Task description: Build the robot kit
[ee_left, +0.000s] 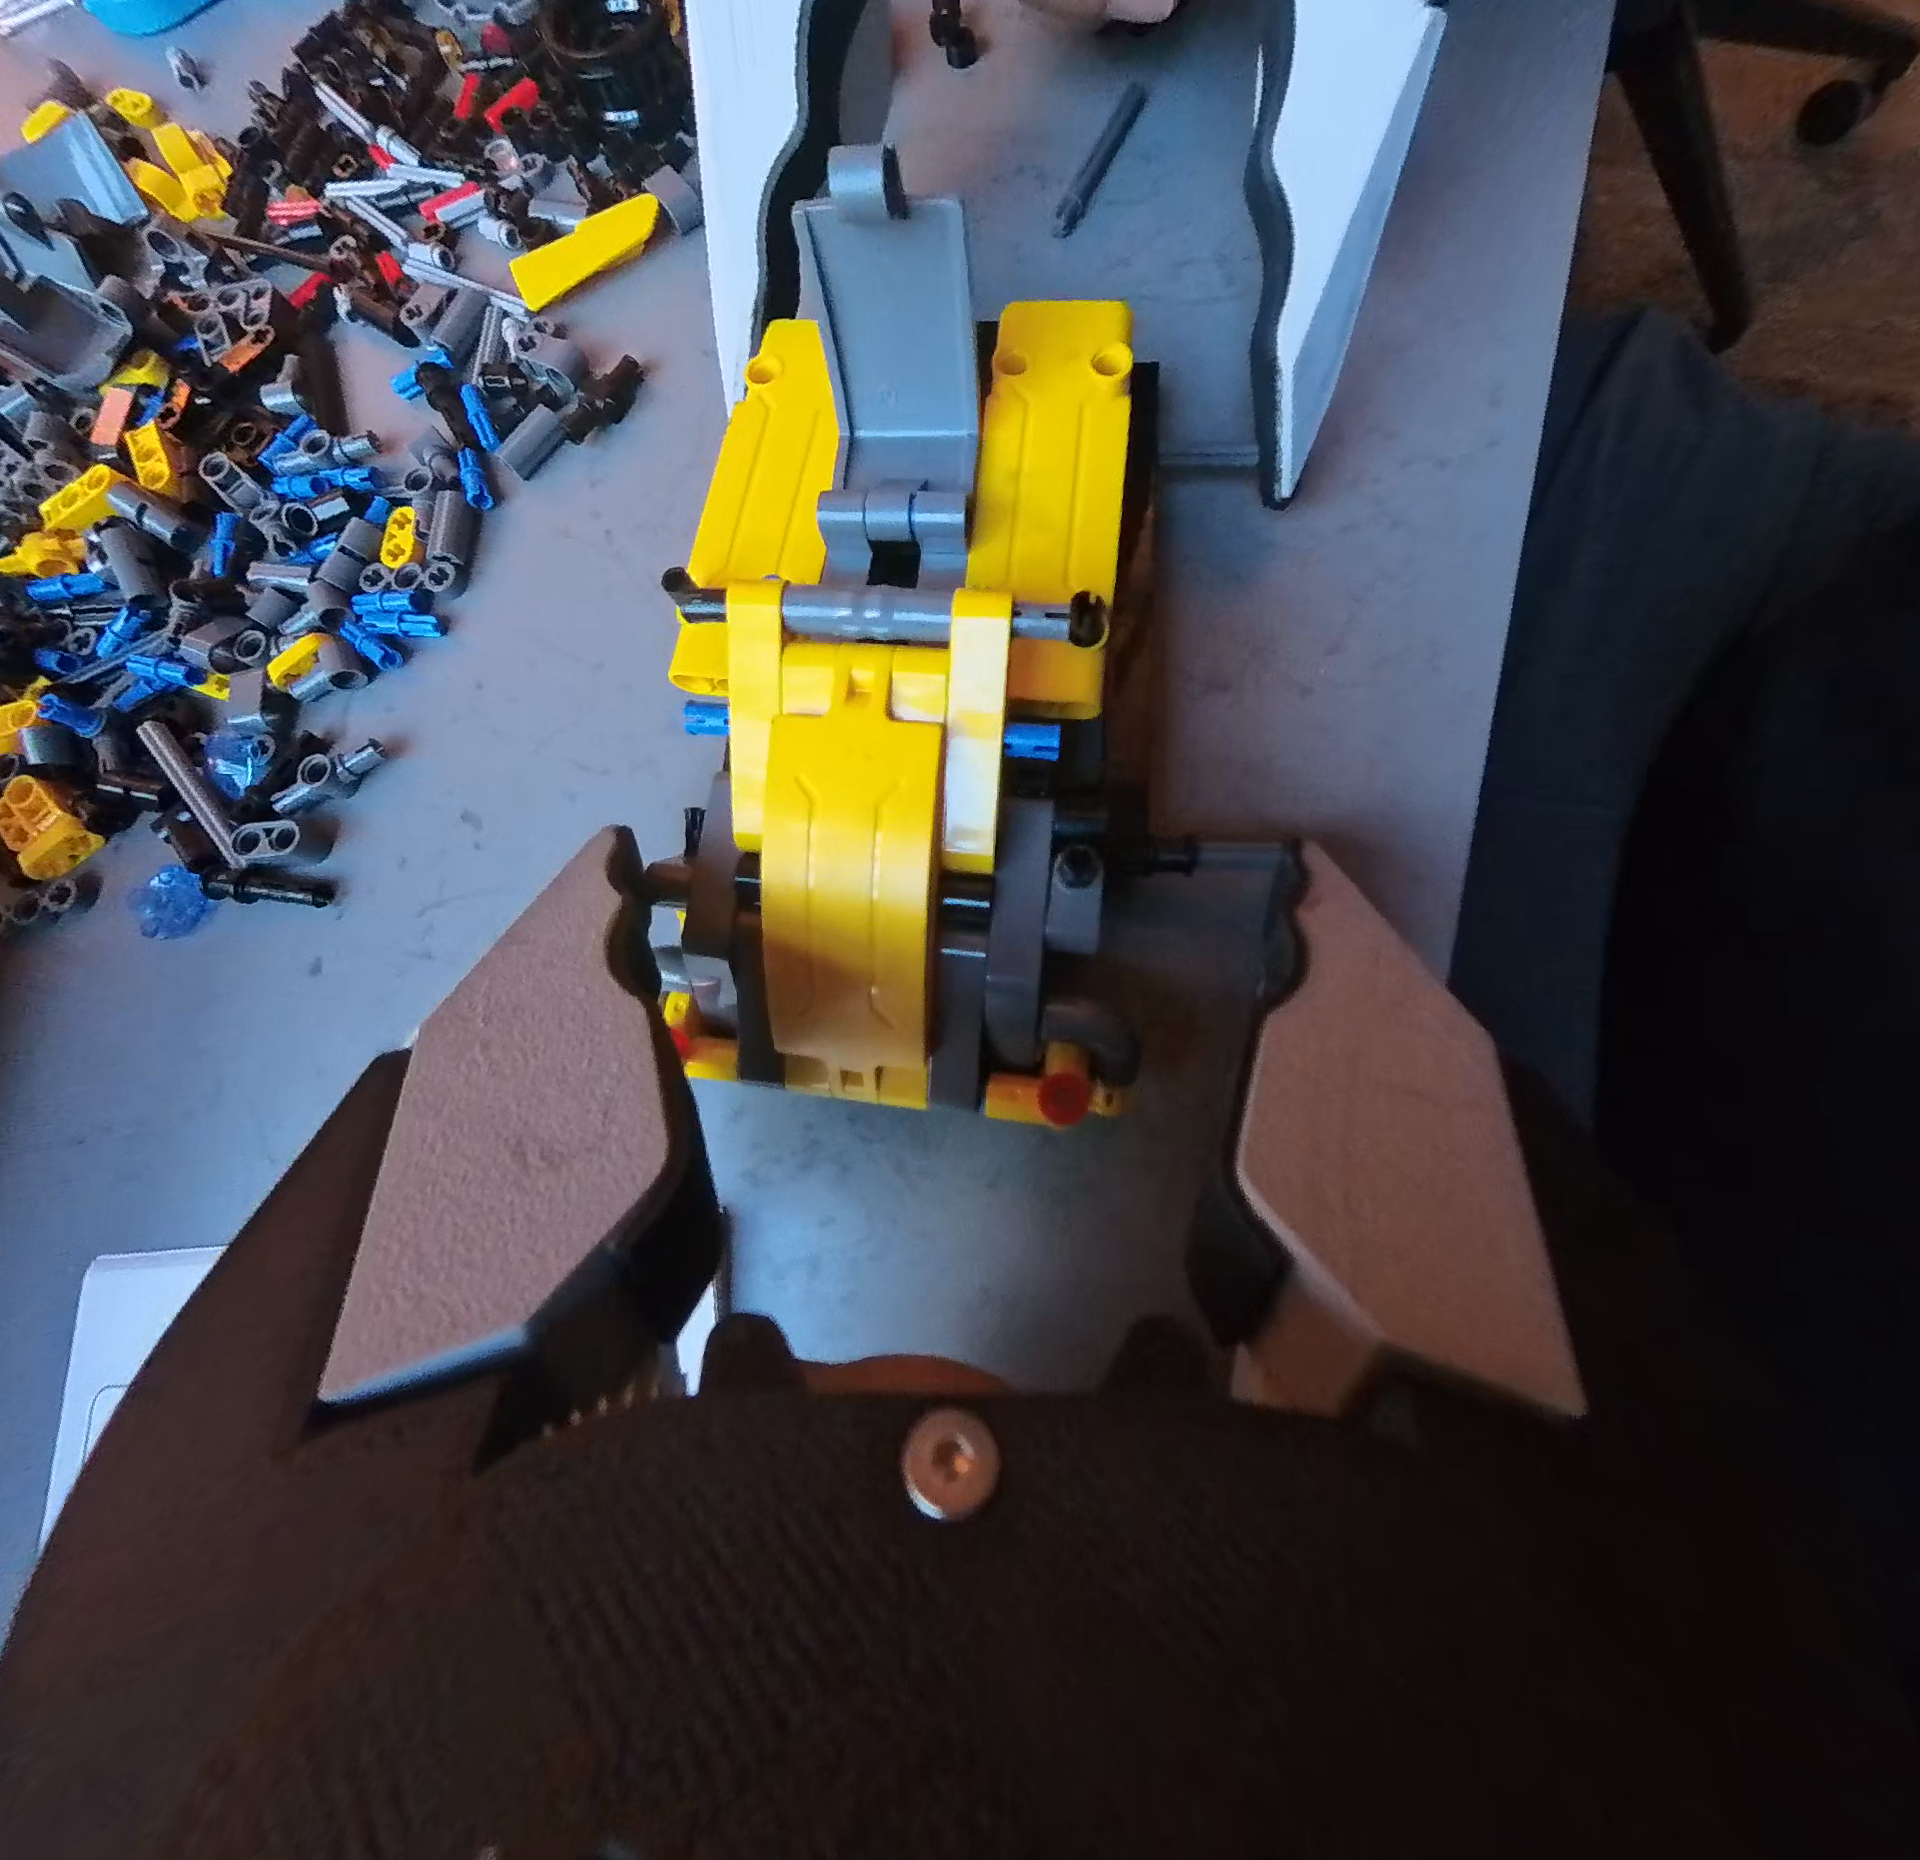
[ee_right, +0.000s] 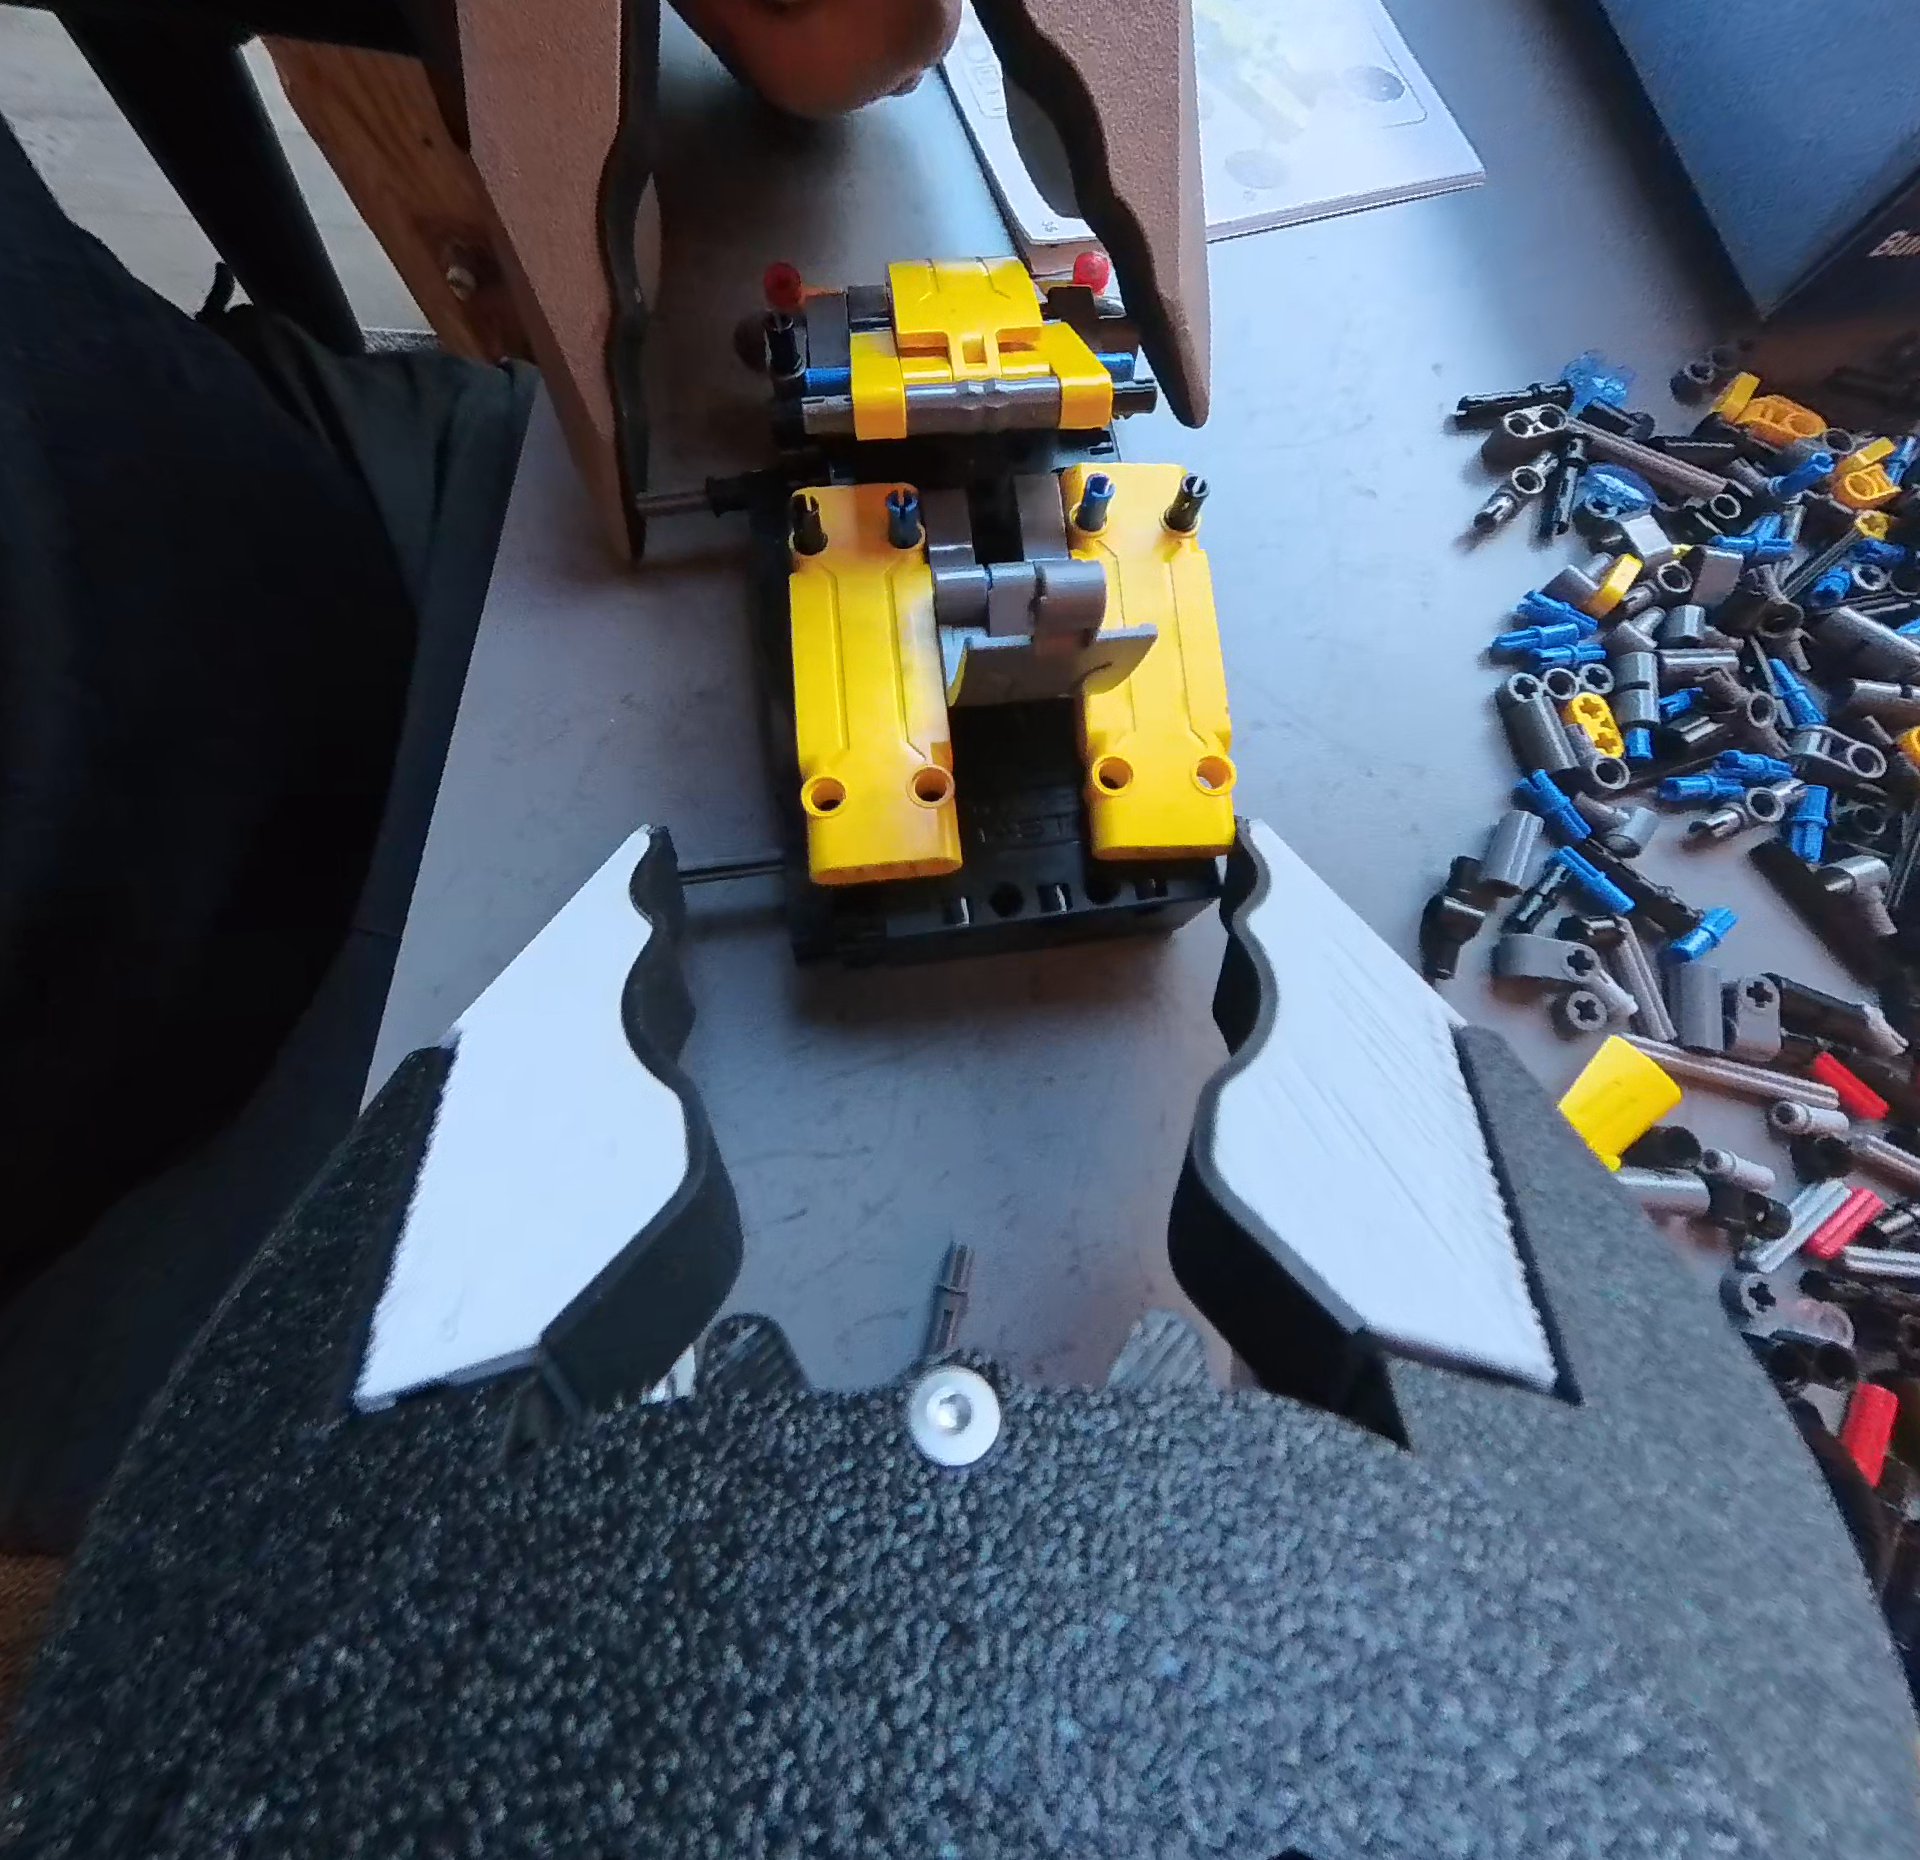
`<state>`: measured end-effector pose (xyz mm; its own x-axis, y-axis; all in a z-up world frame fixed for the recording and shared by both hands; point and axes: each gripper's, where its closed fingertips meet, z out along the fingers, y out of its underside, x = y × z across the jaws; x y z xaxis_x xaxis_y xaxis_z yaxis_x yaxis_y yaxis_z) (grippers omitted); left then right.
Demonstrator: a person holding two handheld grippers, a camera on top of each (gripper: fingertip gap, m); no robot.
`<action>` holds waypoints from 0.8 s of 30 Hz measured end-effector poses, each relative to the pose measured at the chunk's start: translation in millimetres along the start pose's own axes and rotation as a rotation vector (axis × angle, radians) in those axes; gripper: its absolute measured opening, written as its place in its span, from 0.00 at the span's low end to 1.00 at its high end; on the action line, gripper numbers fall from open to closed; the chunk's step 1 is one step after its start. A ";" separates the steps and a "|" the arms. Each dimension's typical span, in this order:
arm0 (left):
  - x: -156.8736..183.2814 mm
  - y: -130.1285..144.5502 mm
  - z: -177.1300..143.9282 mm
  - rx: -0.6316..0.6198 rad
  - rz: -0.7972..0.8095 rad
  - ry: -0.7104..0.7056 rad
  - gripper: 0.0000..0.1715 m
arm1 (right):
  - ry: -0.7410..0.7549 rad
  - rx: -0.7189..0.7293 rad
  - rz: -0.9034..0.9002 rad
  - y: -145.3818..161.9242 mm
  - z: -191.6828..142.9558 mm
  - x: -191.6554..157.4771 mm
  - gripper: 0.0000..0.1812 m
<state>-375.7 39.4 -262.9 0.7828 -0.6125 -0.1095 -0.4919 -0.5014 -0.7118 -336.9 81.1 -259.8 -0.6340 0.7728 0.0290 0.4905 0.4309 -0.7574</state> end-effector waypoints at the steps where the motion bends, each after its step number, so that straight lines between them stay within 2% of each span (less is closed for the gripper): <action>1: -0.1 0.0 0.0 -0.001 0.000 0.000 0.67 | 0.000 0.000 0.001 0.0 0.0 0.1 0.57; 12: 0.2 -1.3 -3.1 0.025 -0.016 0.011 0.68 | 0.024 0.031 -0.008 -3.7 -2.9 2.2 0.59; 17: 3.6 -10.2 -17.1 0.112 -0.092 -0.009 0.73 | 0.067 0.205 0.043 -22.1 -25.1 11.8 0.60; 21: 0.3 -6.2 -34.6 0.165 -0.143 -0.117 0.74 | 0.096 0.378 0.090 -39.7 -50.8 18.2 0.59; 24: -4.1 6.5 -49.2 0.176 -0.200 -0.202 0.73 | 0.157 0.565 0.151 -56.4 -85.3 33.8 0.57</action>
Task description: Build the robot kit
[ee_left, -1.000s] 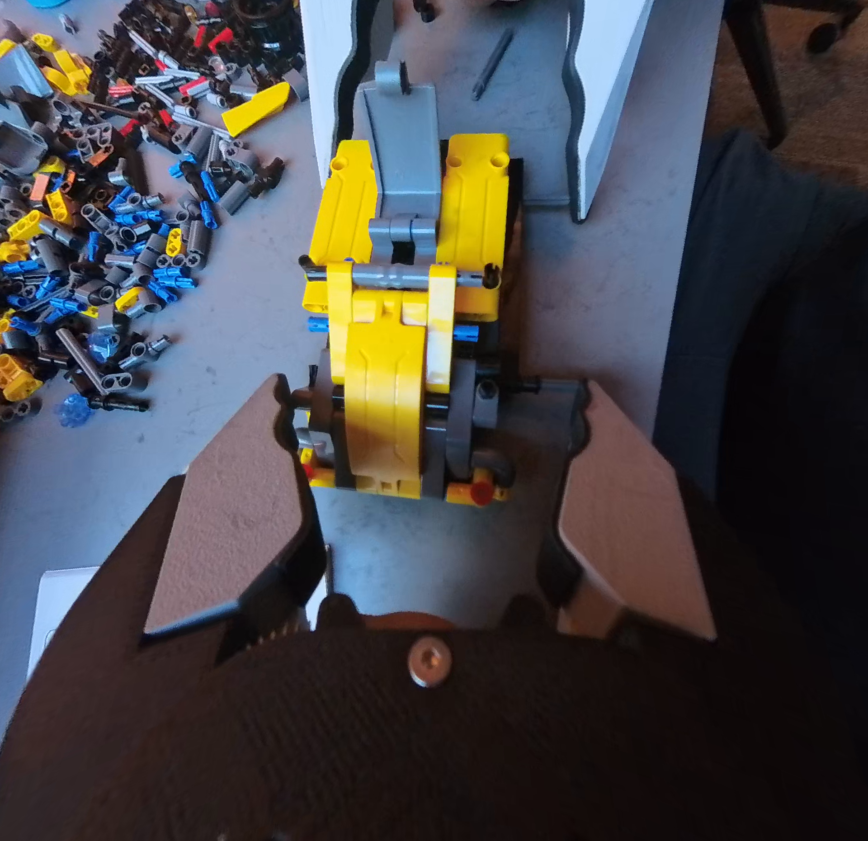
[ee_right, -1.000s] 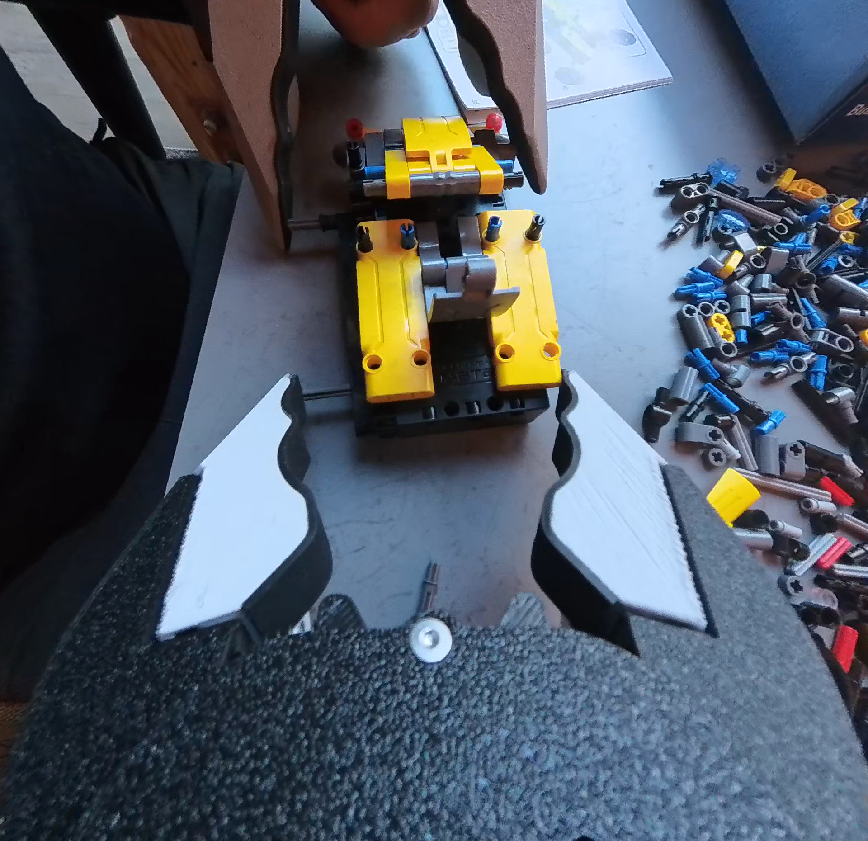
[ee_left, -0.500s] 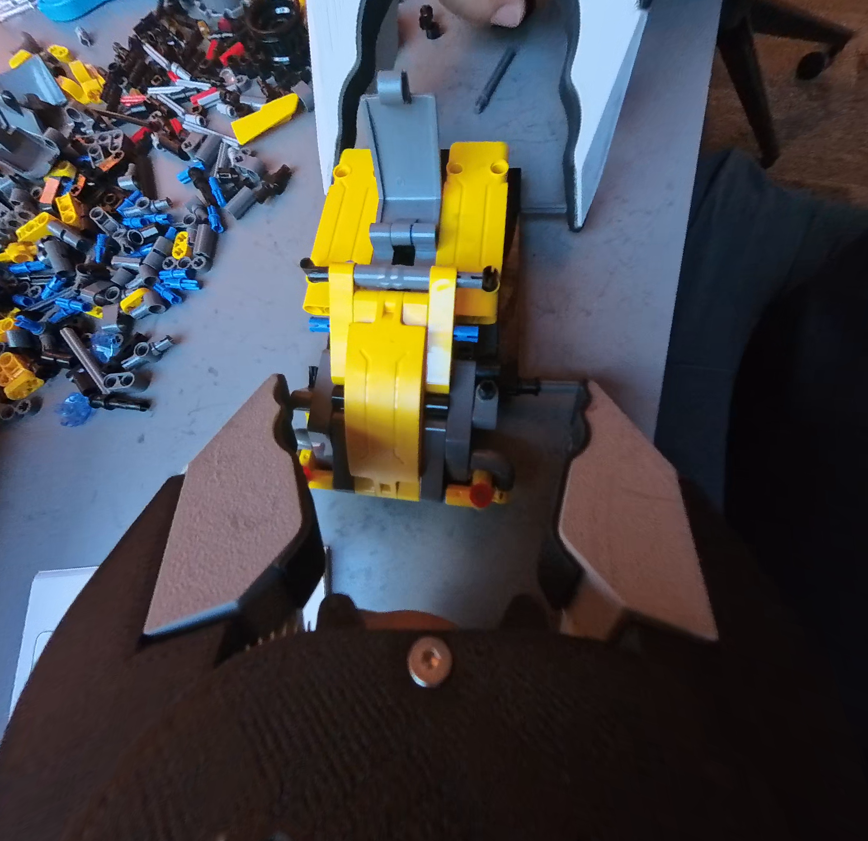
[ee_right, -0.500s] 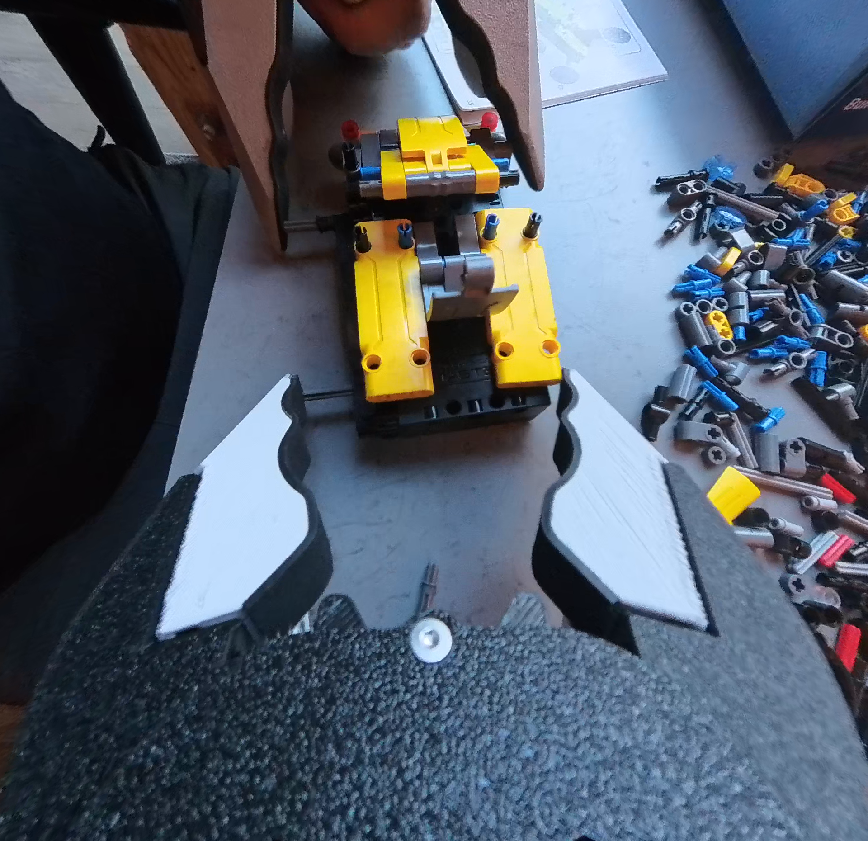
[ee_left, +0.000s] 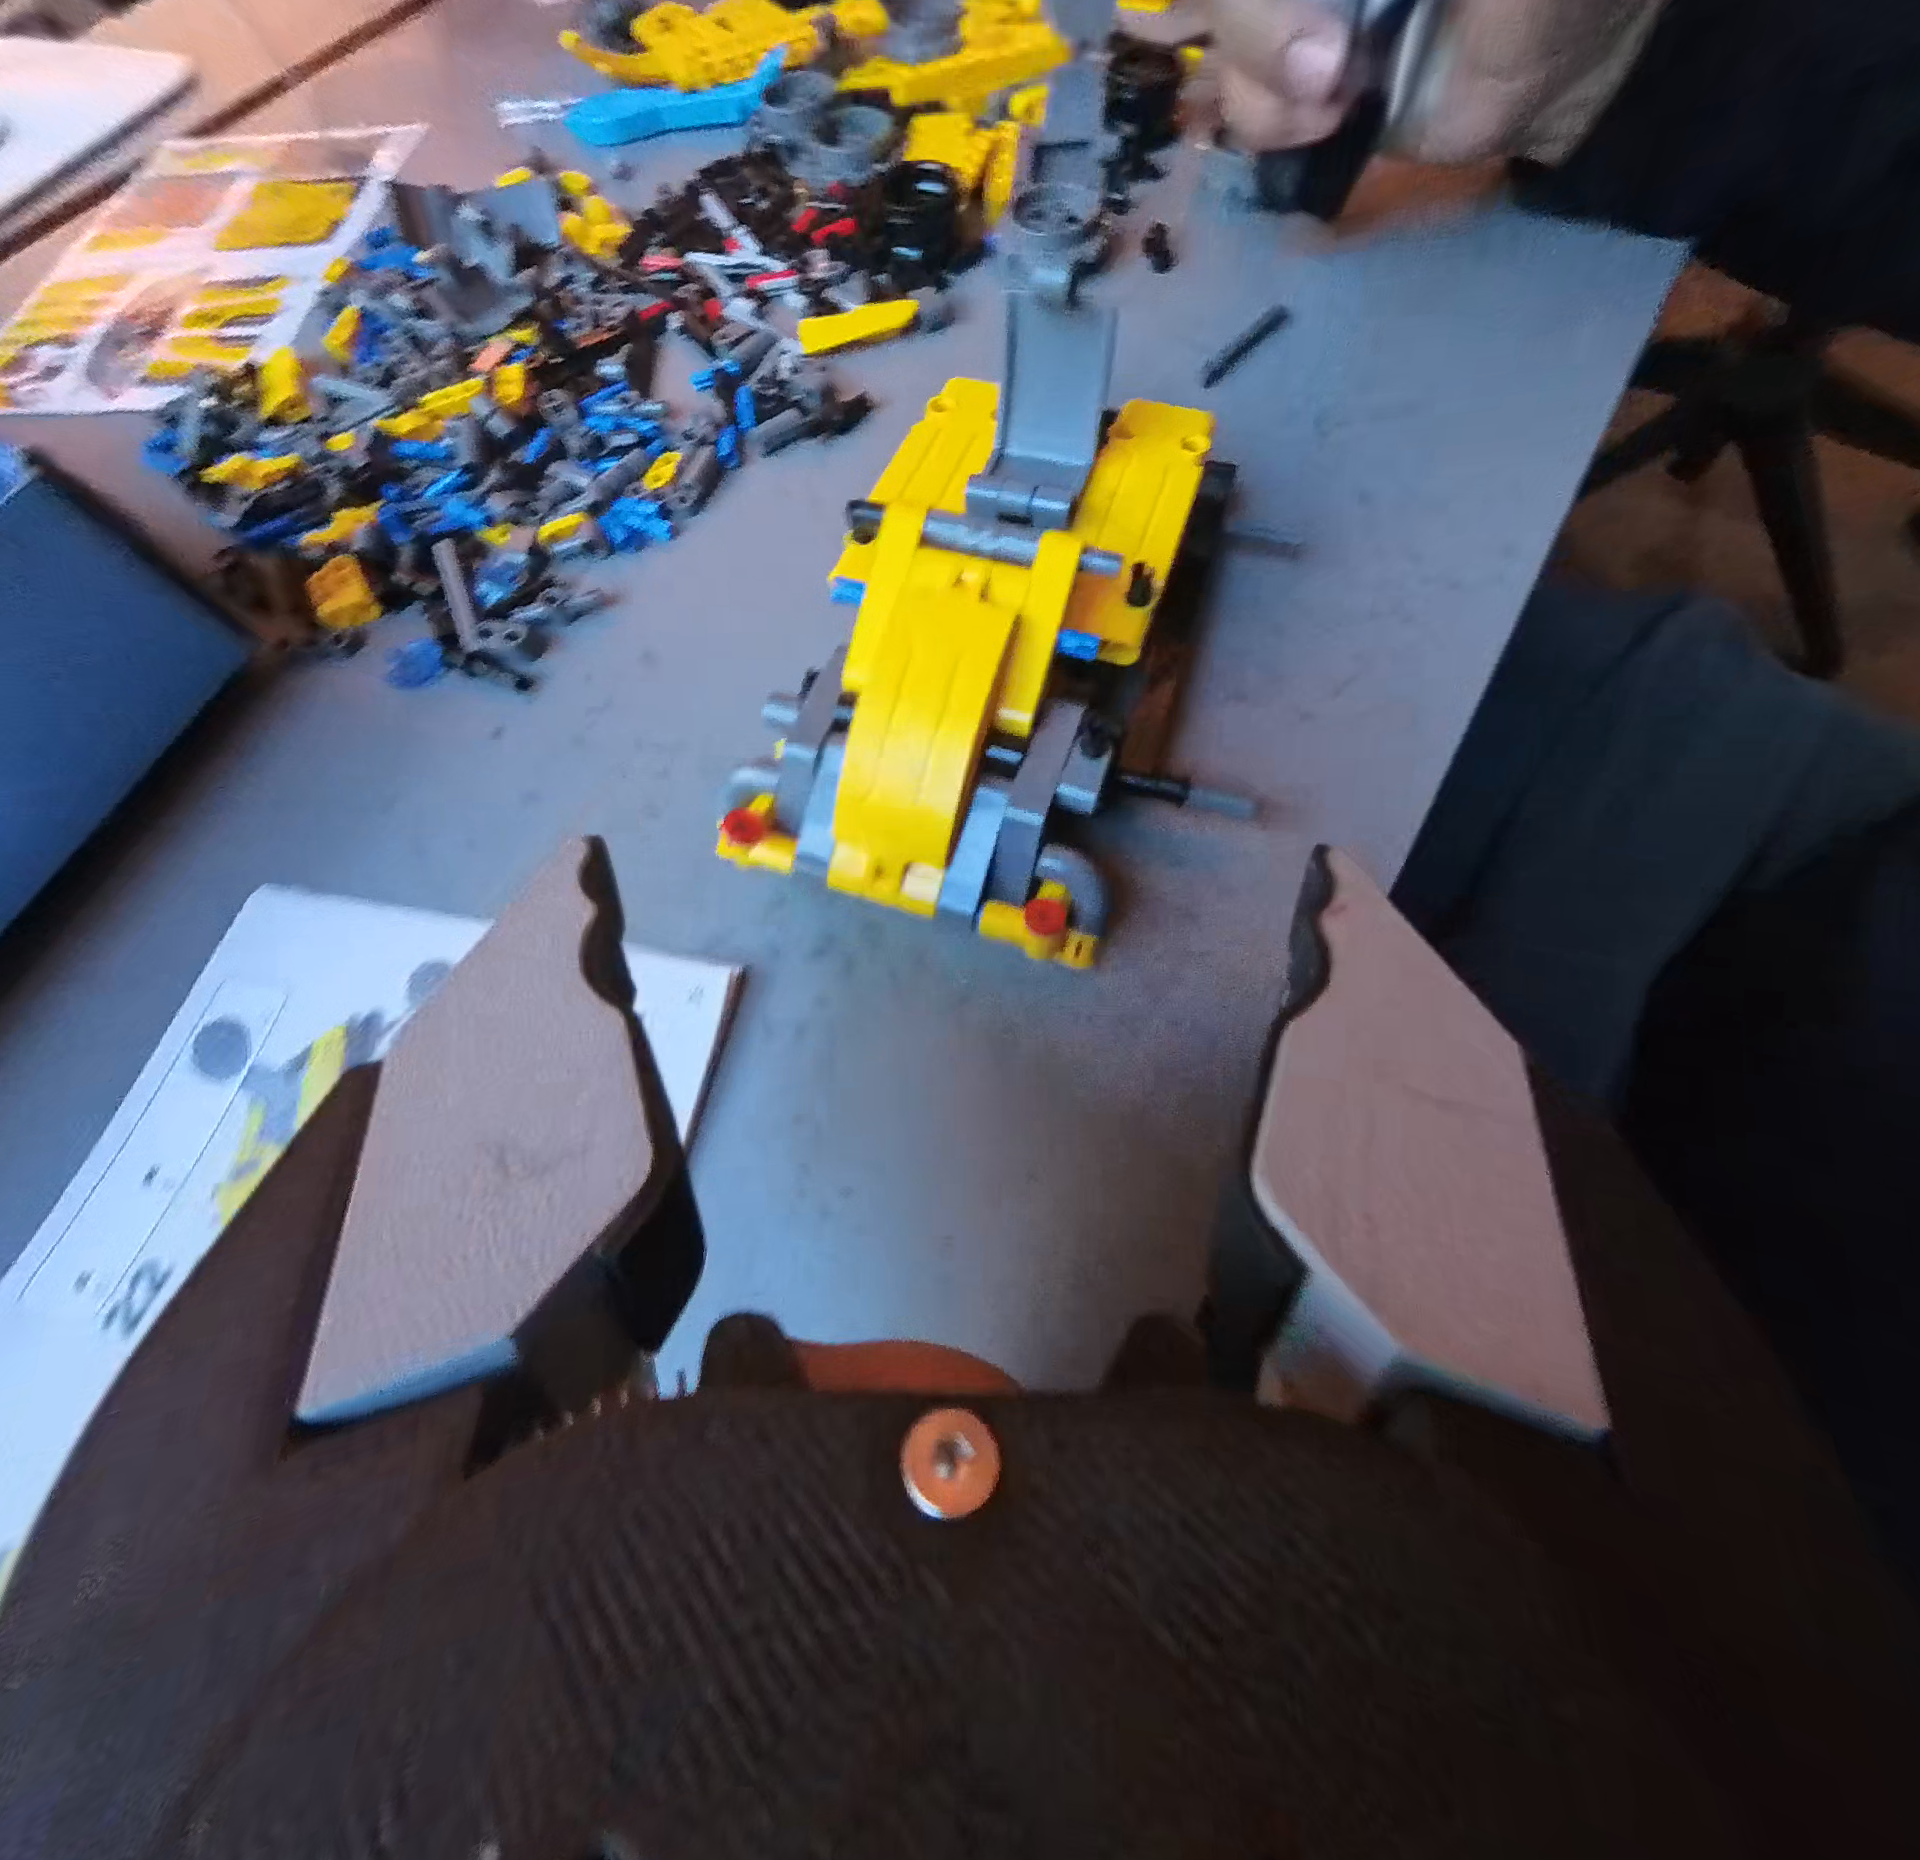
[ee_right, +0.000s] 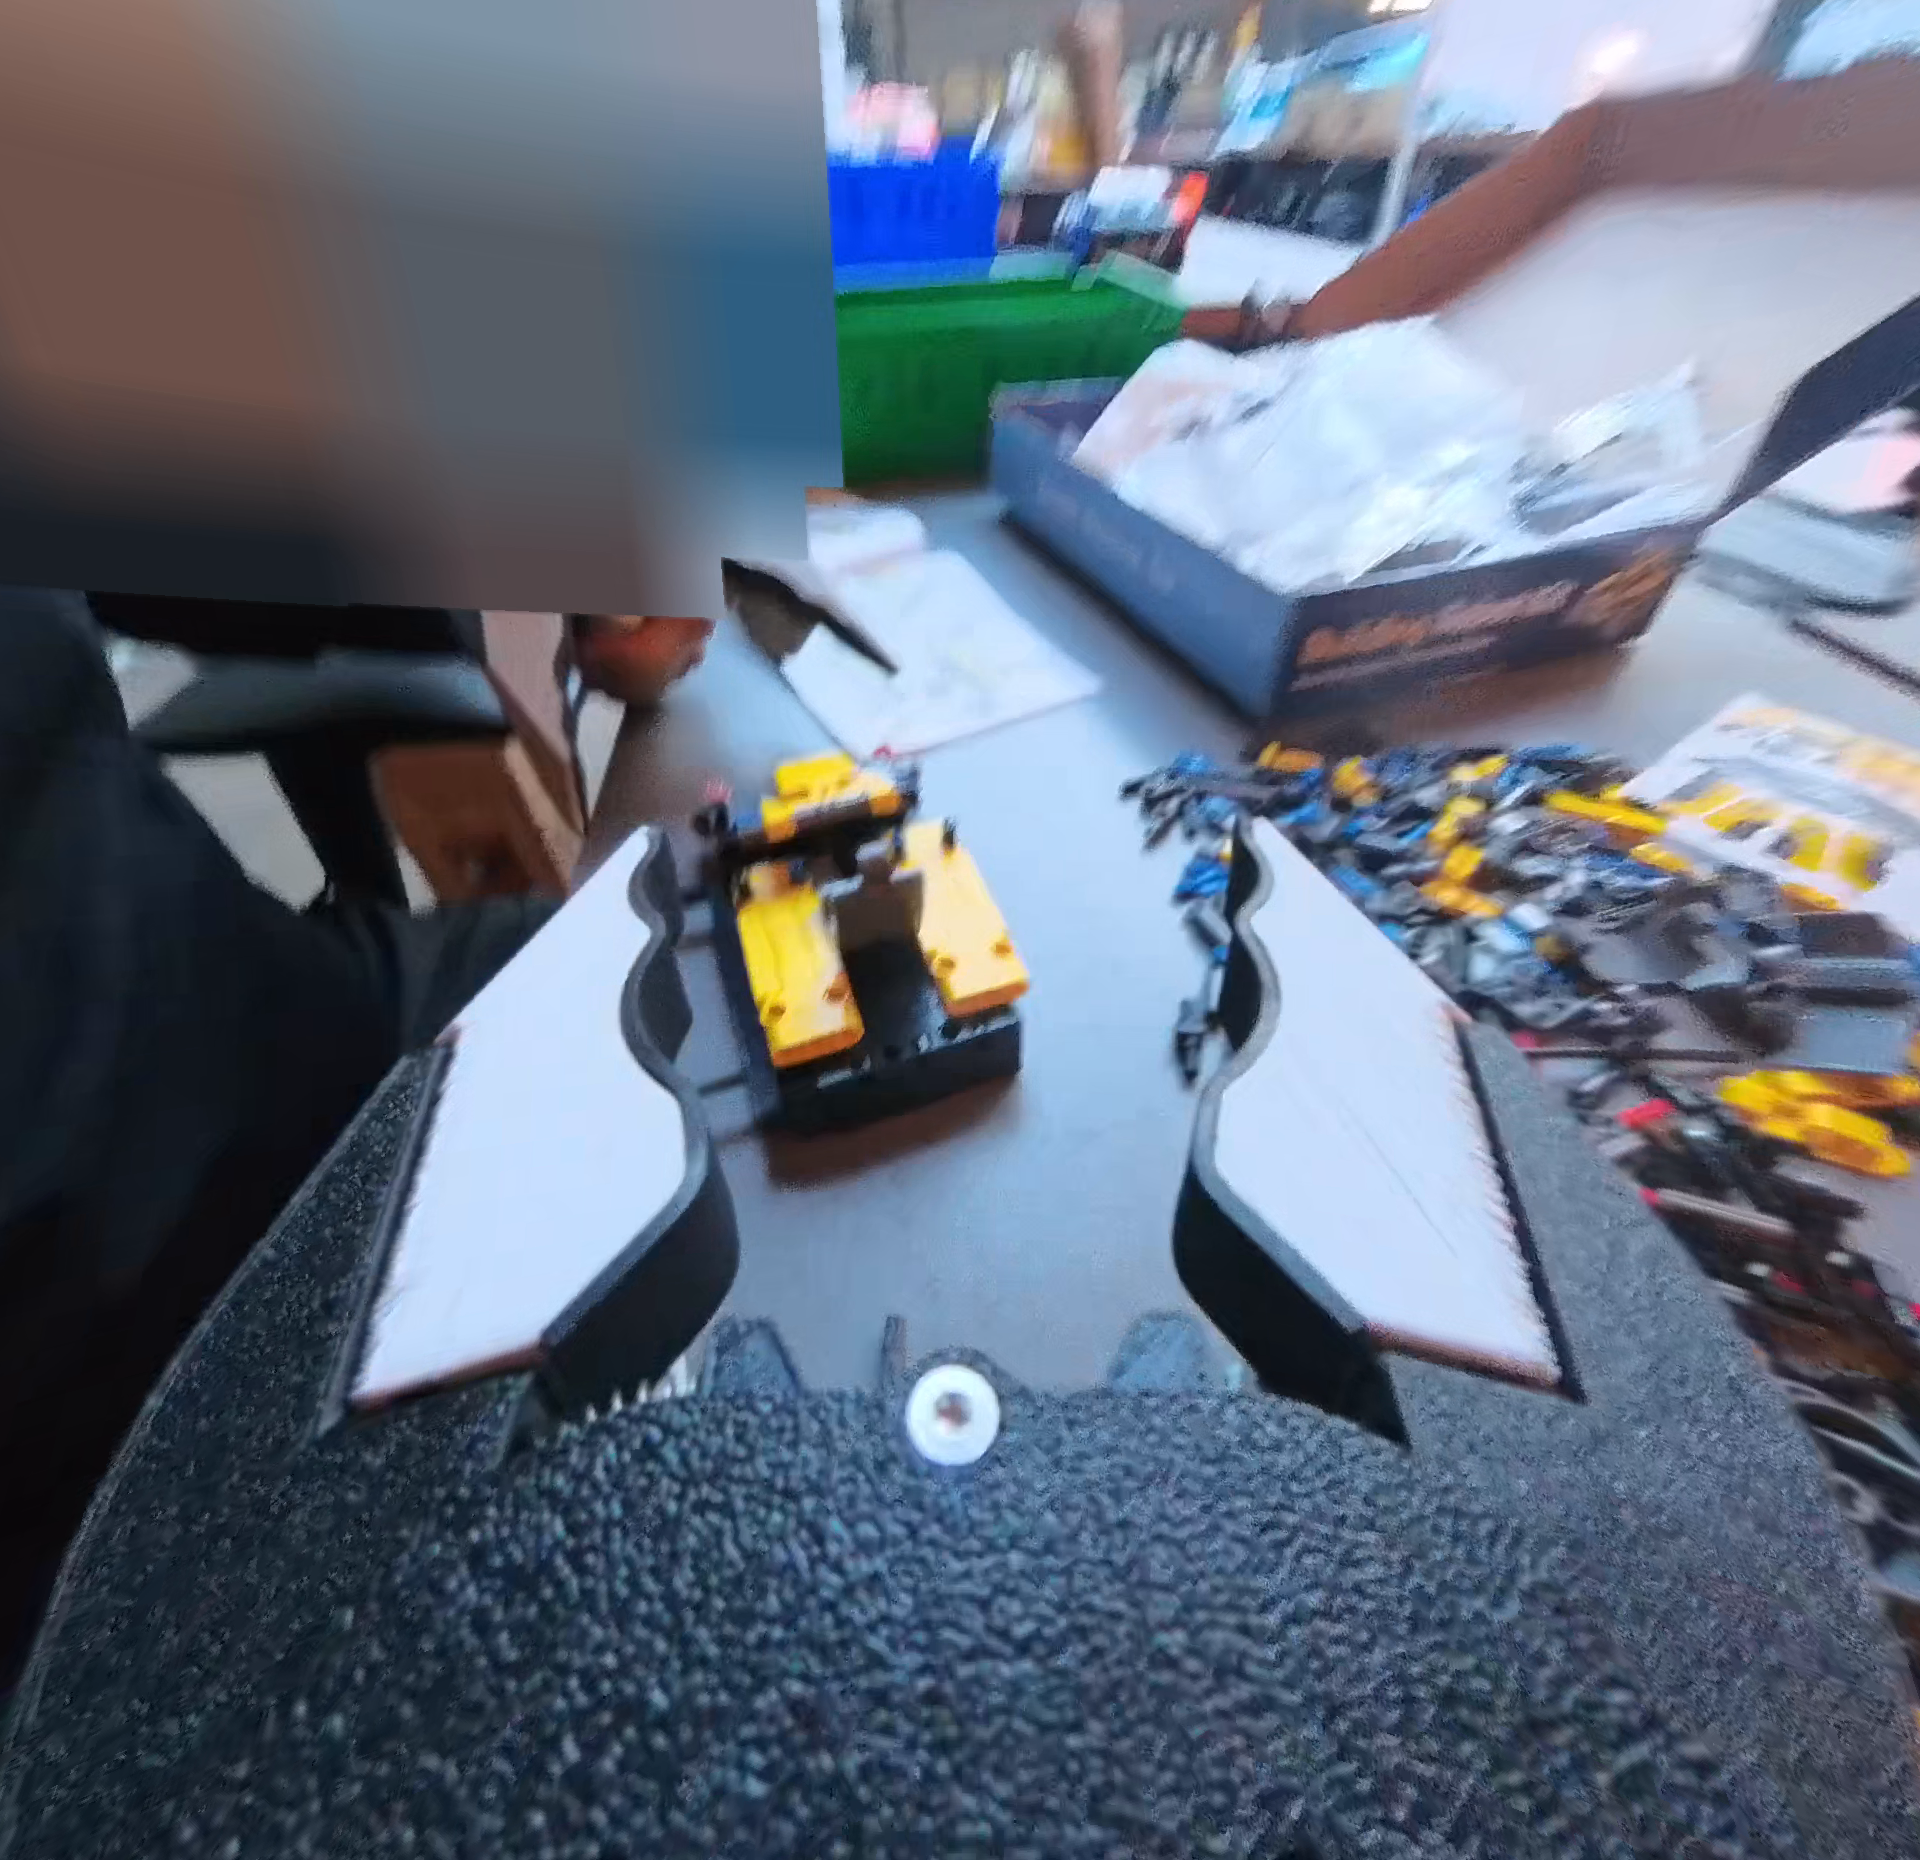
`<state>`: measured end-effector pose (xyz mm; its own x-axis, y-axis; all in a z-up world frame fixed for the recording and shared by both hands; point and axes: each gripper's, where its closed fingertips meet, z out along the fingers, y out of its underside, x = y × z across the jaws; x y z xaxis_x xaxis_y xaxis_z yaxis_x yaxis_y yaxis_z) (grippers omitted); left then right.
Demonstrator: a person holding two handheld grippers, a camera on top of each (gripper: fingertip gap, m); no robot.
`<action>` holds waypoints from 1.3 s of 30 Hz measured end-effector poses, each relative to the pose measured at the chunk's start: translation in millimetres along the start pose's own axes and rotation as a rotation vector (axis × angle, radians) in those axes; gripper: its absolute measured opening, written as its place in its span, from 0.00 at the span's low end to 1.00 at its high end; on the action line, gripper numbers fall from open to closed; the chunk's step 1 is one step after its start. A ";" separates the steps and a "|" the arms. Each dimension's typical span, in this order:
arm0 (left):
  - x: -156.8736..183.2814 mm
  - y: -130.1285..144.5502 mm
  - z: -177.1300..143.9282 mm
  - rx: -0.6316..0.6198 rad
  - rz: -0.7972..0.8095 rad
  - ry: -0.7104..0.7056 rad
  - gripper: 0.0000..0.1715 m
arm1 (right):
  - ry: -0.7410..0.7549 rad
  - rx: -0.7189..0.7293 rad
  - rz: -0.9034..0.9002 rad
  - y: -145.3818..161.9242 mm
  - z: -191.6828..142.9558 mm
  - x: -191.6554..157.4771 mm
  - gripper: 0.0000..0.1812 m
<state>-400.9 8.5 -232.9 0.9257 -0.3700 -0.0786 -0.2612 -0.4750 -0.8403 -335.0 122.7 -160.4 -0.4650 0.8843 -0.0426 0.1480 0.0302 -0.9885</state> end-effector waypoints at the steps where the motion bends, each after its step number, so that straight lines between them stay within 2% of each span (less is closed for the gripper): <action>1: -4.0 1.5 -5.9 0.016 -0.015 -0.029 0.72 | 0.028 0.069 0.022 -11.4 -8.8 7.6 0.57; 6: -16.9 13.4 -25.0 0.062 -0.093 -0.110 0.69 | 0.146 0.344 0.122 -46.4 -57.4 42.1 0.54; 9: -16.7 13.7 -27.9 0.089 -0.087 -0.113 0.67 | 0.183 0.409 0.156 -50.9 -73.0 53.2 0.53; 14: -5.2 18.2 -23.9 0.070 -0.051 -0.033 0.64 | 0.211 0.337 0.119 -41.9 -63.2 53.1 0.52; 17: -3.3 16.4 -25.8 0.094 -0.068 0.000 0.58 | 0.212 0.287 0.091 -36.8 -54.3 50.2 0.52; 21: -0.1 9.9 -33.2 0.170 -0.066 0.029 0.42 | 0.224 0.279 0.080 -36.5 -53.4 51.0 0.51; 26: 3.6 10.0 -33.4 0.176 -0.029 0.029 0.39 | 0.281 0.338 0.069 -45.9 -67.8 57.4 0.49; 32: 3.7 5.7 -38.3 0.222 -0.063 0.064 0.32 | 0.355 0.368 0.043 -51.5 -80.3 63.9 0.46; 37: 2.7 4.0 -40.0 0.238 -0.099 0.089 0.26 | 0.366 0.311 0.007 -46.8 -73.9 62.4 0.43; 39: 1.4 3.4 -40.1 0.241 -0.120 0.098 0.26 | 0.366 0.242 -0.038 -40.0 -71.1 59.4 0.33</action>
<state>-411.5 -25.6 -214.3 0.9123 -0.4031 0.0718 -0.0677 -0.3214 -0.9445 -306.5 207.1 -113.1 -0.1194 0.9928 0.0059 -0.0921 -0.0052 -0.9957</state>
